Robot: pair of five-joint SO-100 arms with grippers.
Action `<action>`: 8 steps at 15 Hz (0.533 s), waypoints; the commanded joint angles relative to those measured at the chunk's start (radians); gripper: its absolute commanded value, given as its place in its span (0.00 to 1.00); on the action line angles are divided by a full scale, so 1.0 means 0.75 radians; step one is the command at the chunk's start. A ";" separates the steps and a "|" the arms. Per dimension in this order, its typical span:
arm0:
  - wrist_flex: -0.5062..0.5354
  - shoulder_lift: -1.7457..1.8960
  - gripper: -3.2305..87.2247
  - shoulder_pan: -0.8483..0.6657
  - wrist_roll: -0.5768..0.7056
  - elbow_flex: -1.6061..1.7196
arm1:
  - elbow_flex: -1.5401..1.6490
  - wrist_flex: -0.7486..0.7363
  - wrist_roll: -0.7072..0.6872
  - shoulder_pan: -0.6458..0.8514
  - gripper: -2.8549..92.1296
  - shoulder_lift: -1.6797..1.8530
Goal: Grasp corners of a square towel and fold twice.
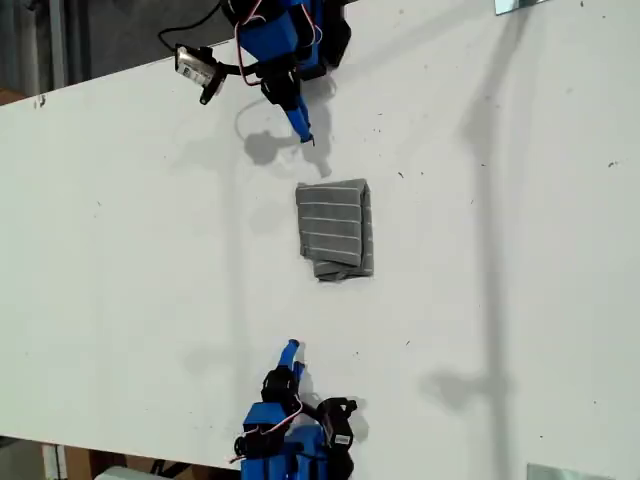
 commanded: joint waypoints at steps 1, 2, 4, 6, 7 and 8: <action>0.395 0.771 0.28 0.102 -0.067 0.061 | 0.025 0.000 0.033 -0.012 0.20 0.025; 0.634 1.088 0.27 0.127 -0.117 0.094 | 0.053 0.027 0.090 -0.006 0.20 0.025; 0.728 1.082 0.27 0.168 -0.168 0.072 | 0.137 0.041 0.266 -0.047 0.21 0.029; 0.734 1.082 0.26 0.153 -0.184 0.149 | 0.147 0.096 0.387 -0.117 0.23 0.029; 0.706 1.078 0.25 0.162 -0.223 0.196 | 0.143 0.102 0.358 -0.162 0.23 0.029; 0.695 1.078 0.25 0.141 -0.278 0.260 | 0.143 0.106 0.337 -0.194 0.23 0.029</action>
